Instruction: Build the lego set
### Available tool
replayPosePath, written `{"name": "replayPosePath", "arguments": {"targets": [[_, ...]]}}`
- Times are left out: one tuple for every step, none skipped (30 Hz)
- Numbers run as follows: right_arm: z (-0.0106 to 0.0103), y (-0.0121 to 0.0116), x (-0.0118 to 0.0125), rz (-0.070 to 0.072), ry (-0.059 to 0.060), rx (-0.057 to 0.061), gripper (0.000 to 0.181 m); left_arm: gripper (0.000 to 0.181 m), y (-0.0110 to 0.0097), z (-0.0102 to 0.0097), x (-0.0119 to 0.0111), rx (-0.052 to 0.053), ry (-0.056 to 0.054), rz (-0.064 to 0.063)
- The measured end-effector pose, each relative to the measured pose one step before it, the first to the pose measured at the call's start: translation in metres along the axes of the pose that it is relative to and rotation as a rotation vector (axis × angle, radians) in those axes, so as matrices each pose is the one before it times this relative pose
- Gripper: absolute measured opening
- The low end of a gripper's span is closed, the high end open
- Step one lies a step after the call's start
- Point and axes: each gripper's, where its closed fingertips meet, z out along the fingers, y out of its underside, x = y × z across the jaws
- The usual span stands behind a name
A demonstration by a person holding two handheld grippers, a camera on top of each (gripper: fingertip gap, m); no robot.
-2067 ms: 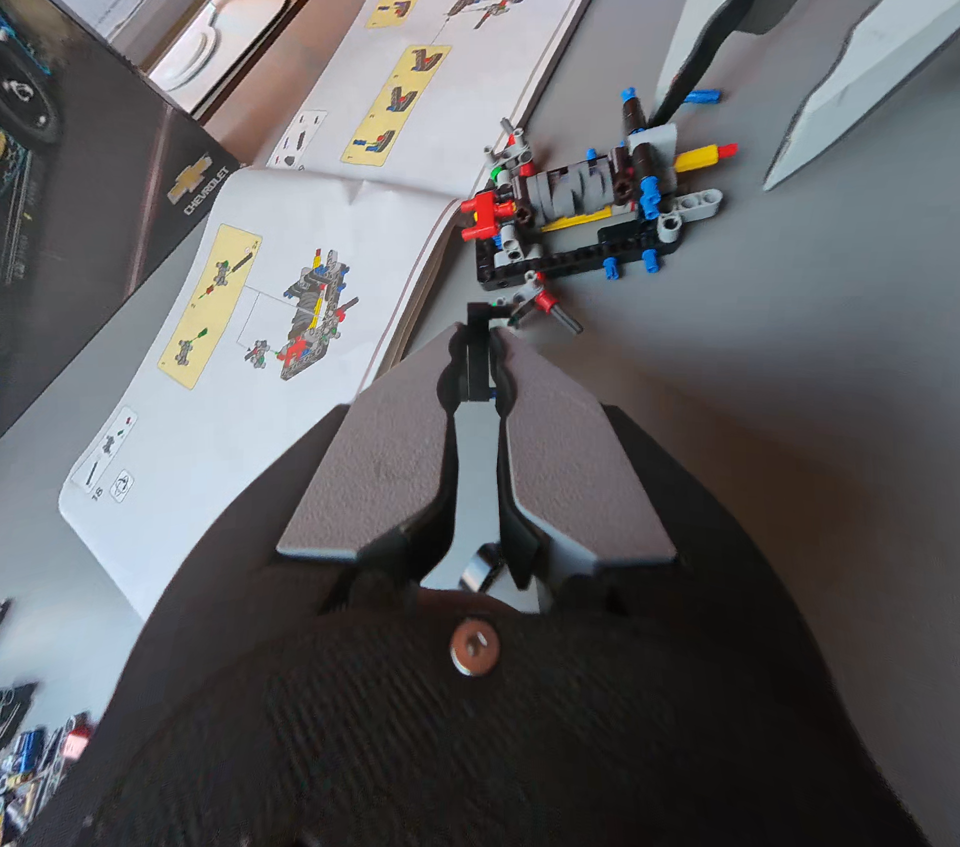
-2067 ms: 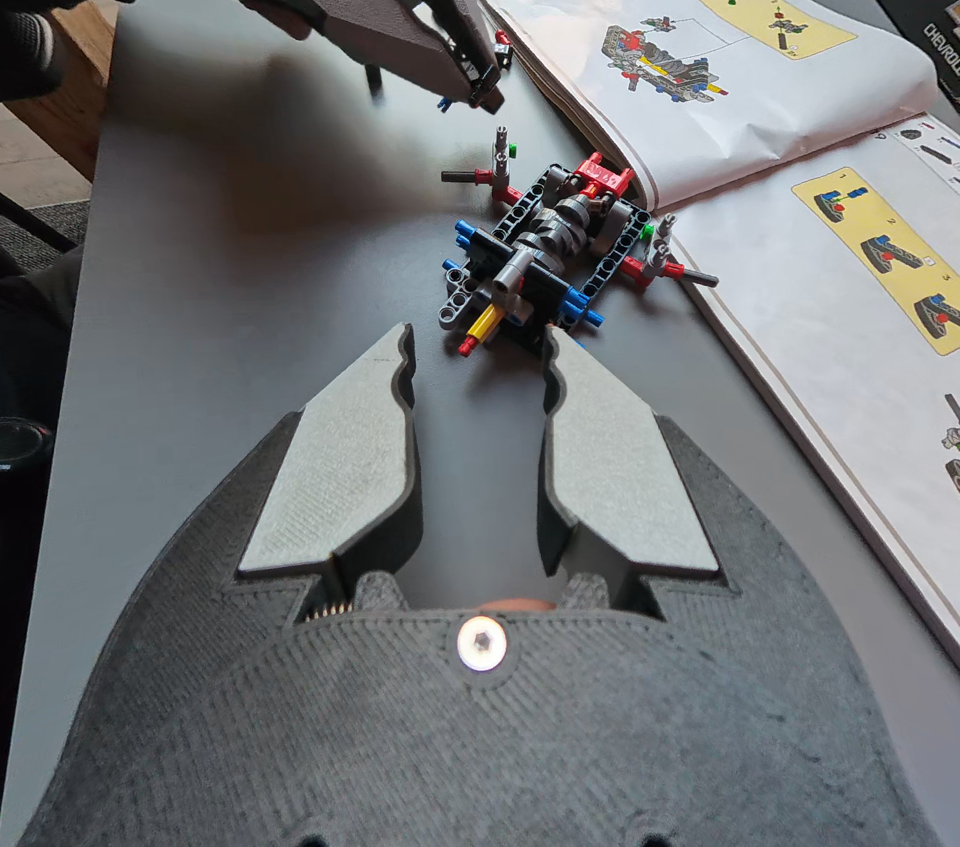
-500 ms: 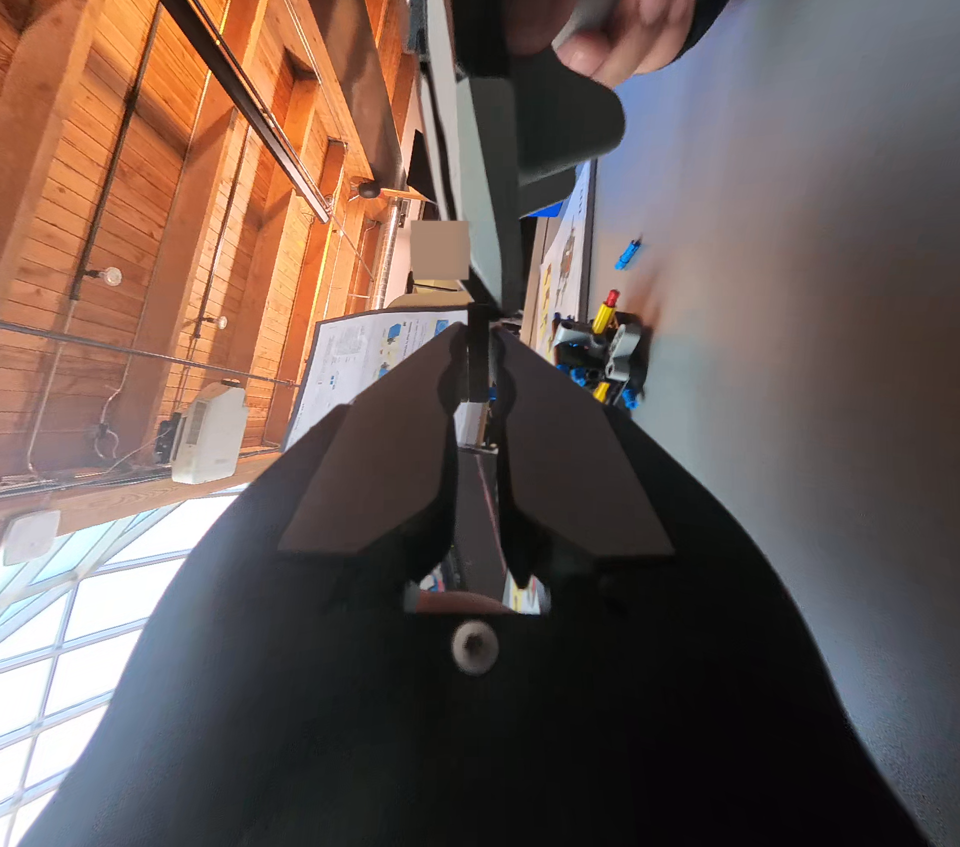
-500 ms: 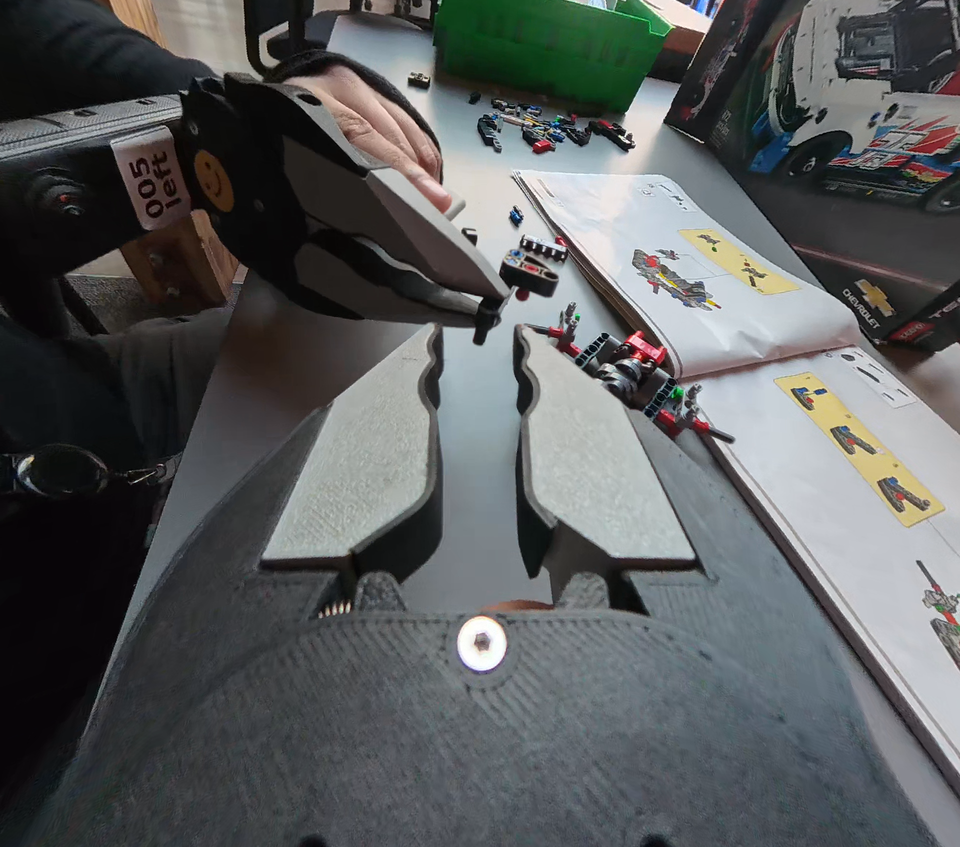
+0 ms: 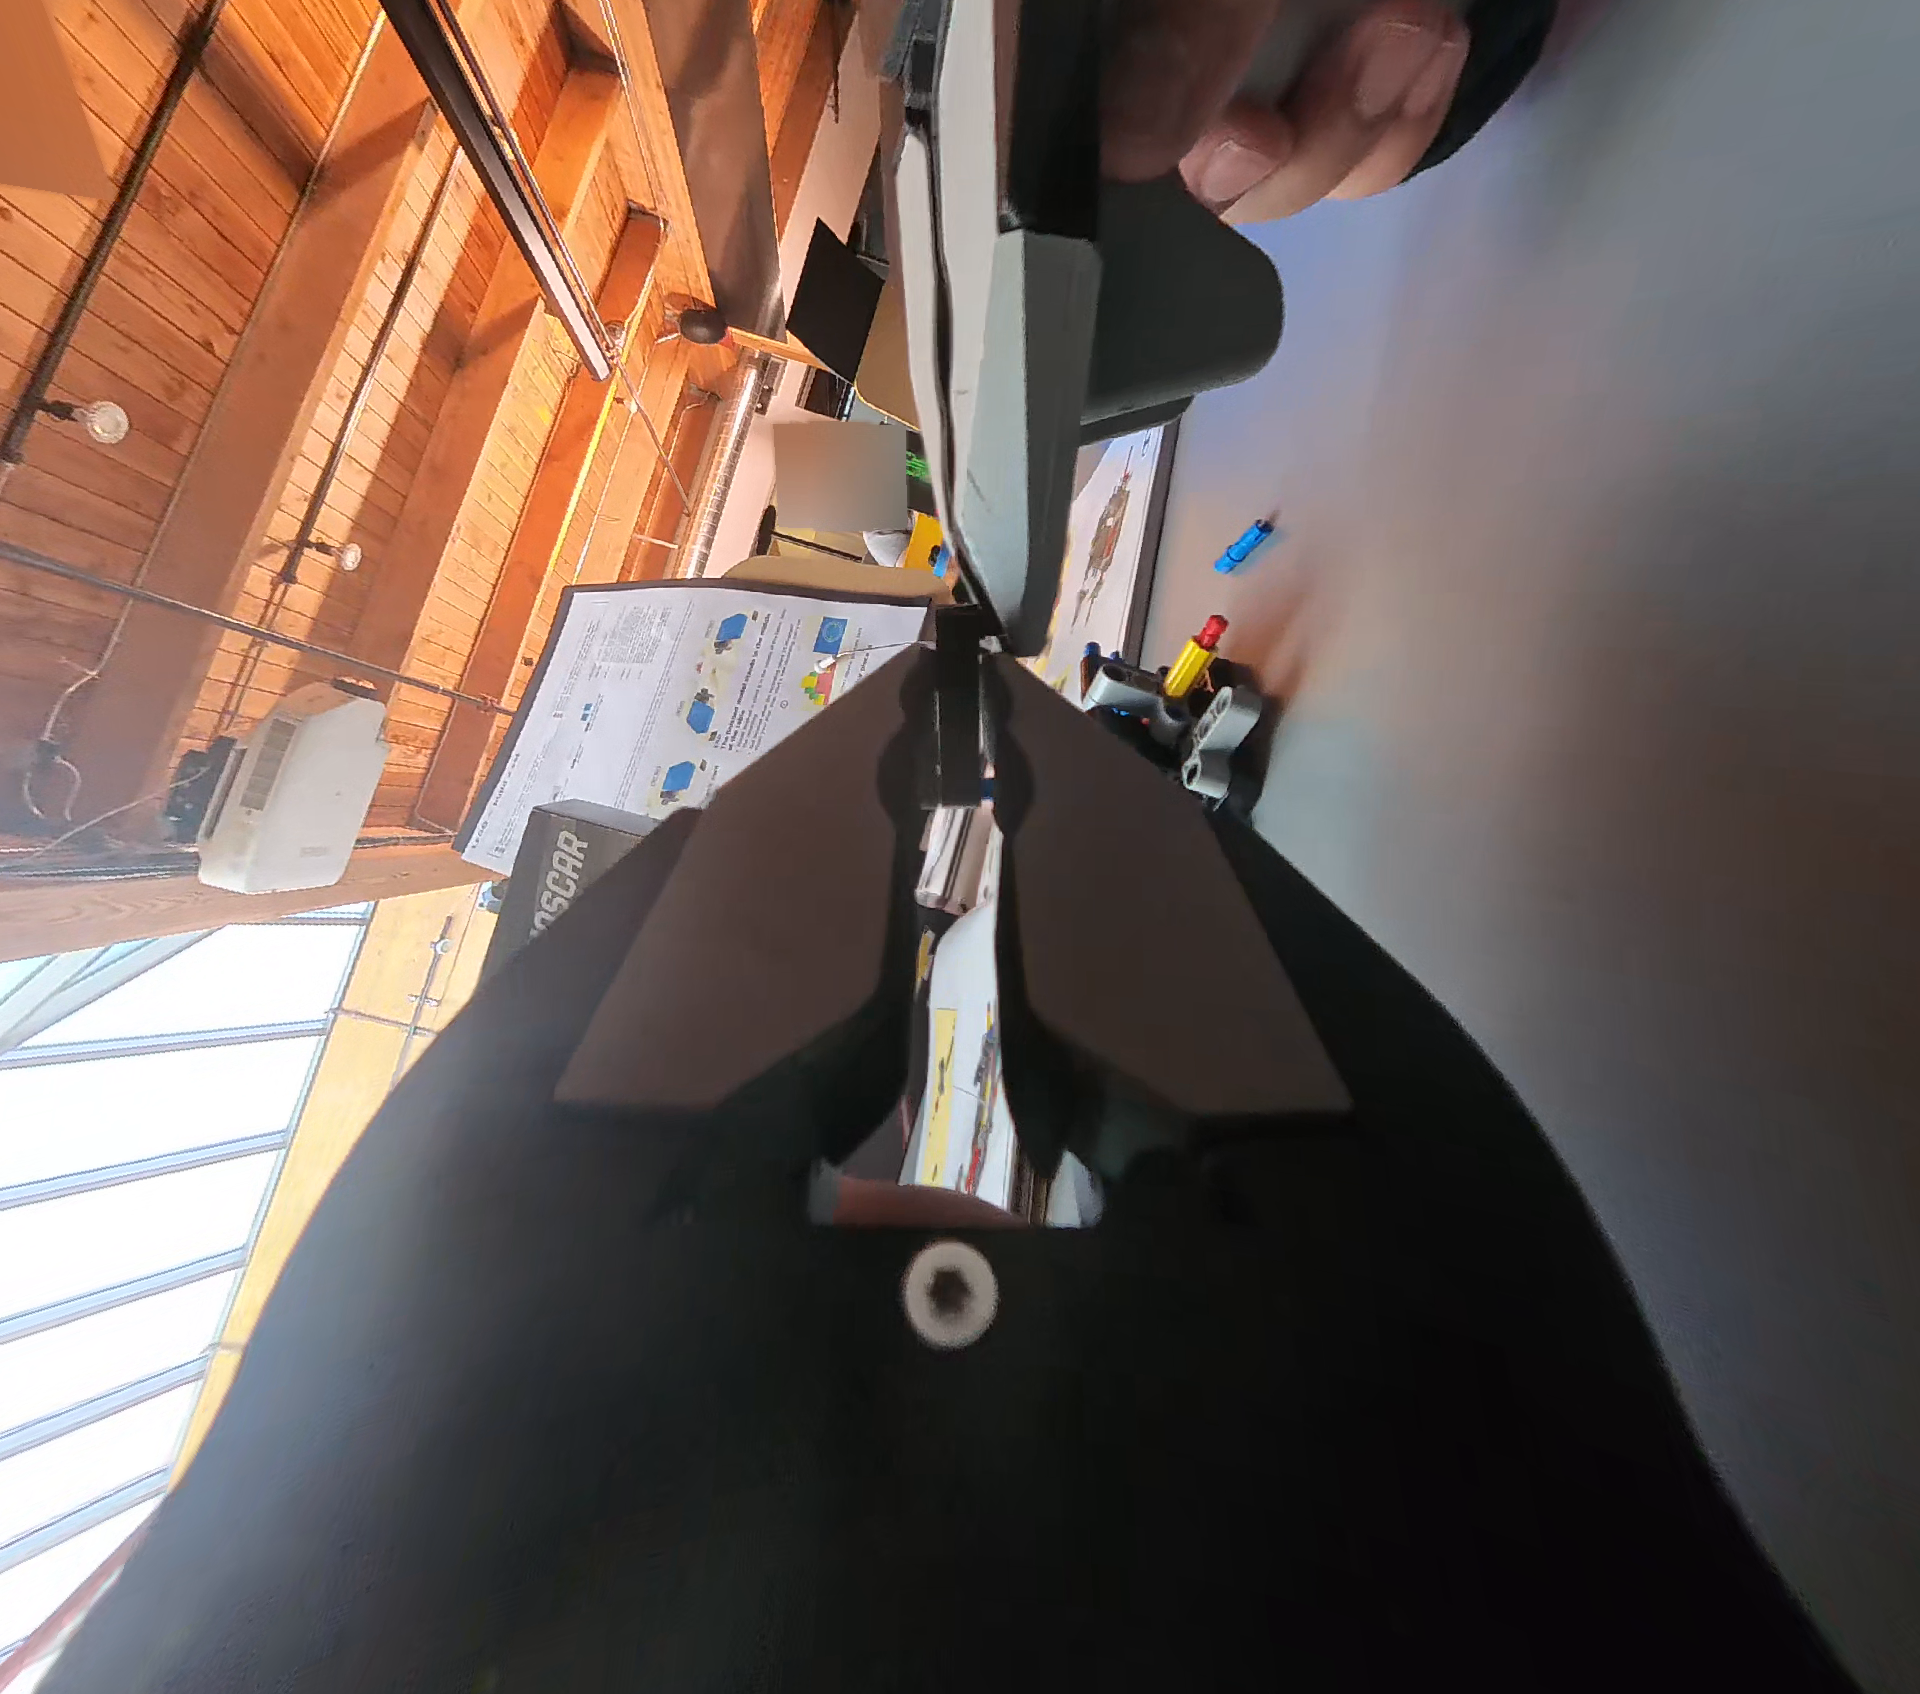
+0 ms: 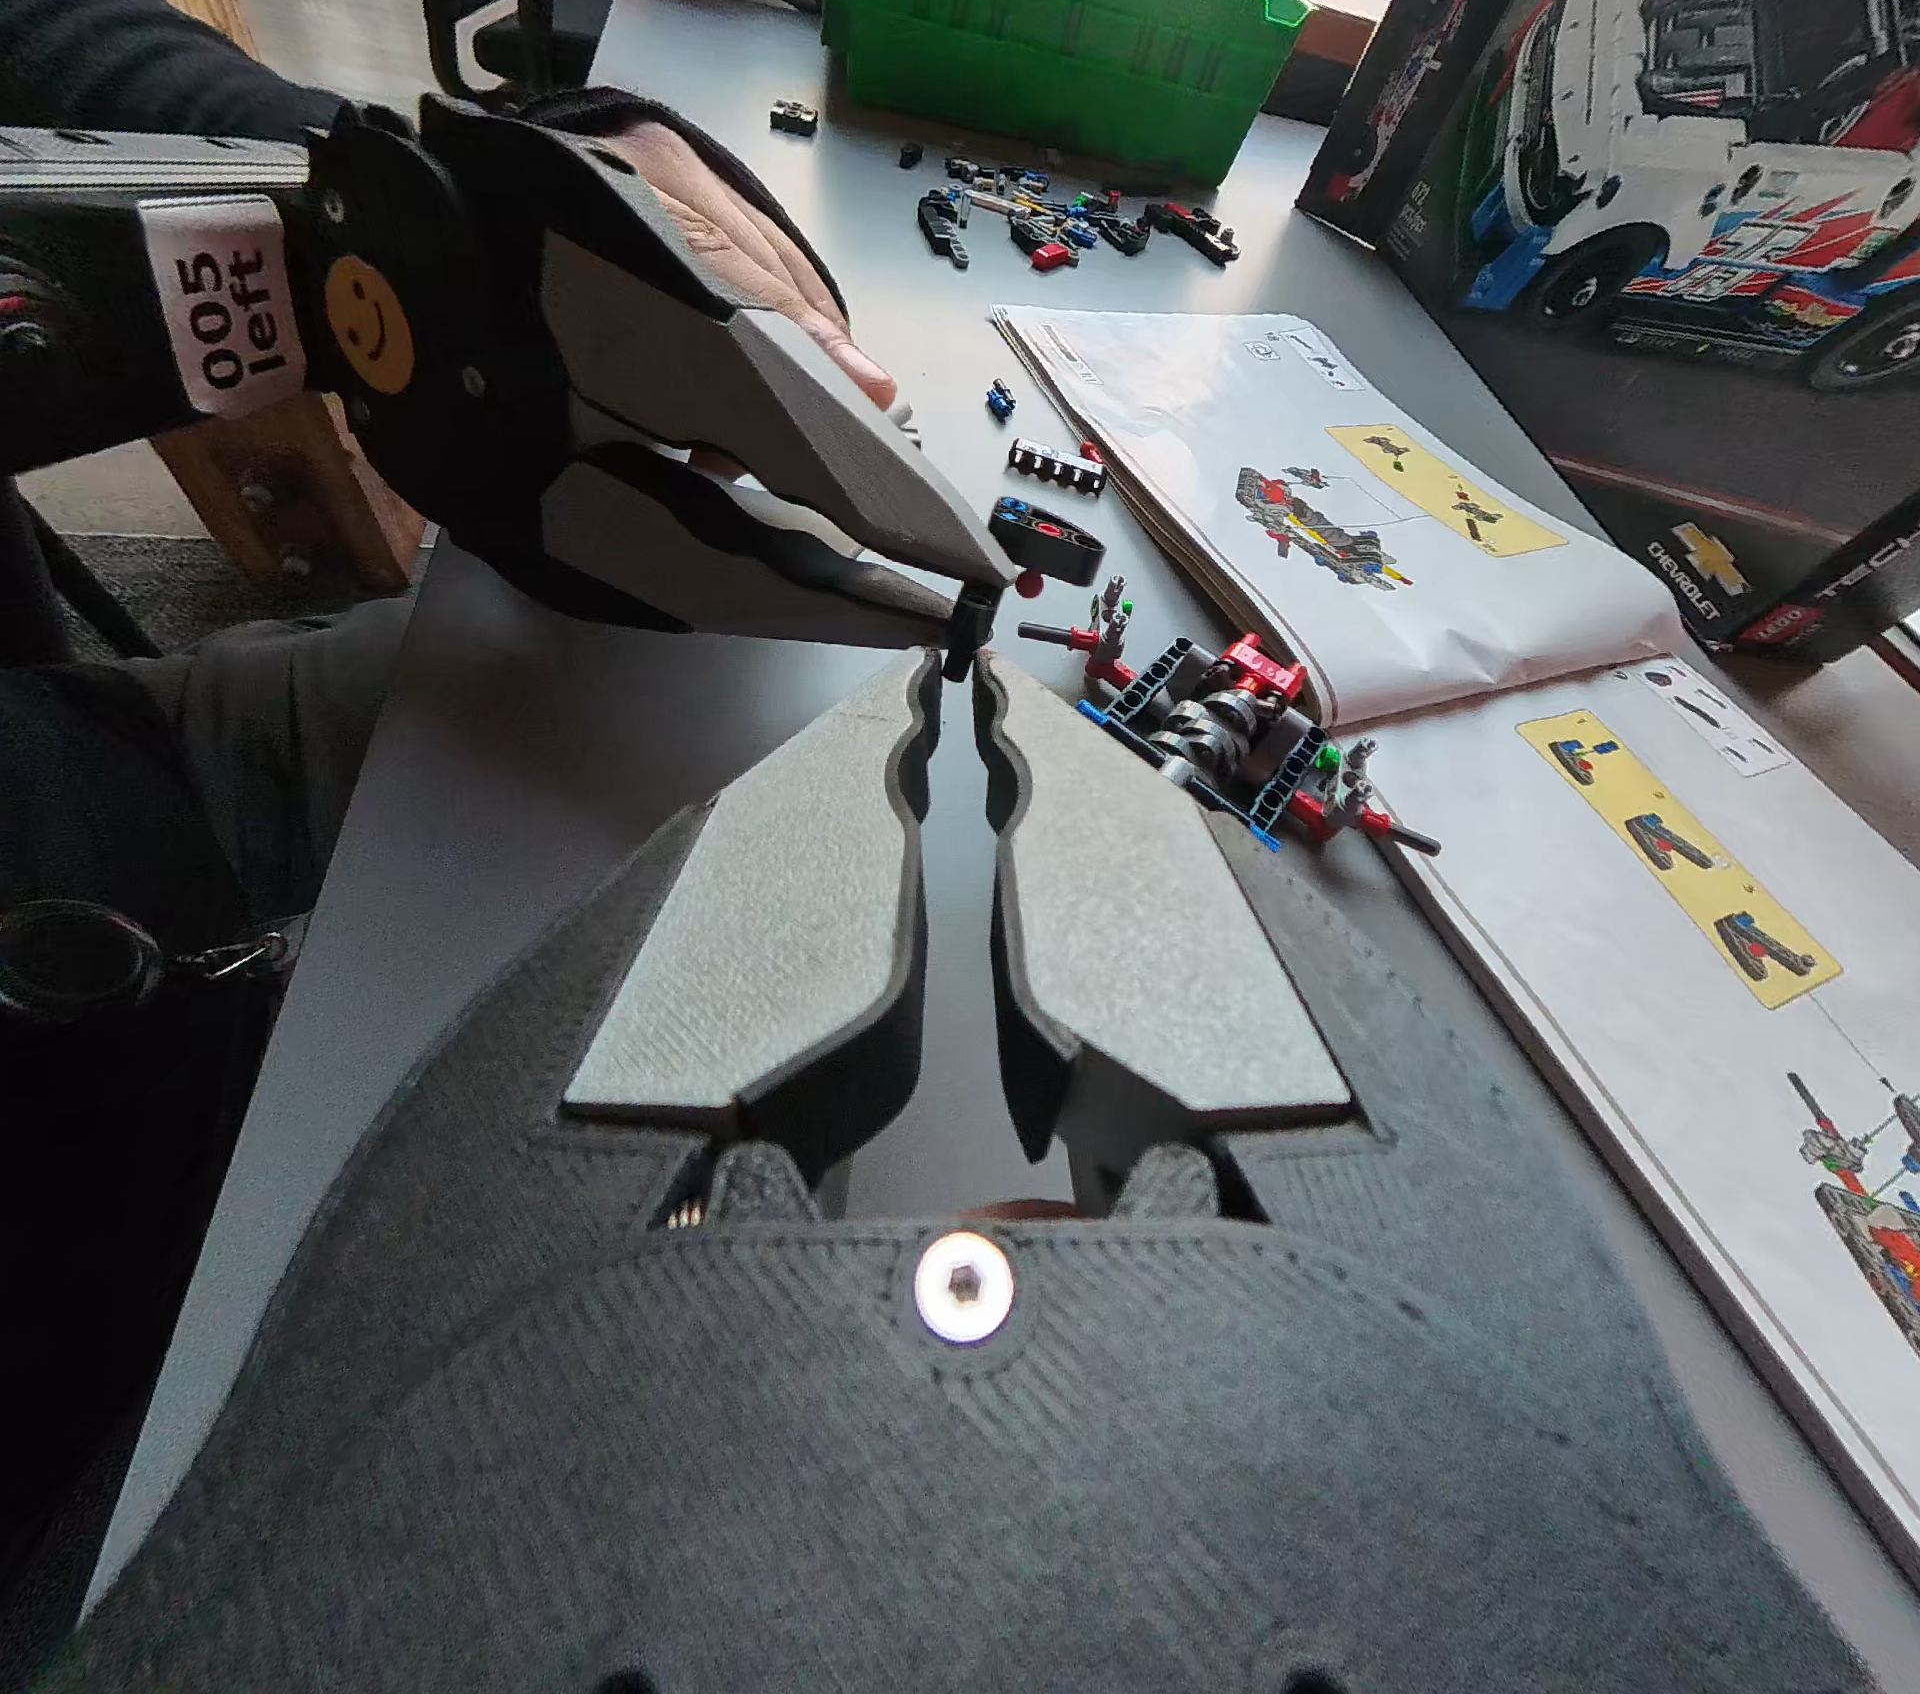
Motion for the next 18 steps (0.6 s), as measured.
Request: {"name": "replayPosePath", "arguments": {"targets": [[0.00021,0.00049,0.00036,-0.0021,0.0035,-0.0035,0.002,0.005,0.00125,0.00028,0.00040,-0.0013,0.0019,-0.0077],[0.00020,0.00052,0.00074,-0.0022,0.0055,-0.0036,0.002,0.006,0.00170,0.00031,0.00030,-0.0039,0.0011,-0.0036],[0.00005,0.00053,0.00064,-0.0007,0.0039,-0.0018,0.002,0.005,0.00143,0.00032,0.00039,-0.0048,0.0019,-0.0017],[0.00004,0.00046,0.00043,0.0032,0.0007,-0.0012,0.002,0.005,0.00100,0.00027,0.00054,-0.0032,0.0036,-0.0056],[-0.00022,0.00021,0.00018,0.0043,-0.0013,0.0001,0.001,0.005,0.00052,0.00006,0.00056,-0.0015,0.0033,-0.0057],[-0.00040,-0.00038,0.00033,0.0032,-0.0007,0.0038,0.001,0.005,0.00003,0.00007,0.00004,-0.0004,0.0003,-0.0027],[-0.00060,-0.00067,-0.00008,0.0017,-0.0022,0.0053,0.001,0.005,-0.00035,0.00003,0.00031,0.0005,0.0018,-0.0025],[-0.00067,-0.00138,-0.00083,-0.0003,-0.0057,0.0090,0.004,0.005,-0.00082,-0.00005,0.00108,0.0035,0.0056,-0.0030],[-0.00068,-0.00090,-0.00117,0.0001,-0.0073,0.0056,0.007,0.005,-0.00085,0.00008,-0.00035,0.0028,-0.0038,-0.0005],[0.00004,0.00004,-0.00112,0.0022,-0.0063,0.0021,0.010,0.005,0.00013,0.00022,-0.00005,-0.0020,0.0019,0.0008],[0.00057,0.00094,-0.00035,0.0067,-0.0039,-0.0030,0.012,0.005,0.00059,0.00032,0.00092,-0.0006,0.0076,-0.0077],[0.00026,0.00079,0.00033,0.0047,0.0000,-0.0055,0.012,0.005,-0.00037,0.00032,0.00189,0.0054,0.0128,-0.0123],[-0.00015,-0.00128,0.00017,0.0000,0.0011,0.0068,0.013,0.004,-0.00098,0.00014,0.00298,0.0057,0.0161,-0.0080],[-0.00085,-0.00230,0.00024,0.0005,0.0010,0.0138,0.012,0.004,-0.00195,0.00007,0.00261,0.0088,0.0081,0.0024],[-0.00087,-0.00174,0.00076,0.0039,0.0026,0.0098,0.008,0.004,-0.00311,-0.00041,0.00302,0.0128,0.0077,0.0112],[-0.00062,-0.00002,-0.00041,0.0067,-0.0076,0.0016,0.007,0.004,-0.00068,0.00017,0.00024,-0.0038,-0.0071,0.0110],[-0.00013,0.00120,0.00163,0.0130,0.0038,-0.0034,0.004,0.004,0.00063,0.00041,-0.00039,-0.0073,-0.0036,0.0062],[-0.00020,0.00055,0.00098,0.0066,0.0002,-0.0005,0.004,0.004,-0.00044,-0.00003,-0.00030,0.0027,0.0010,-0.0071]]}}
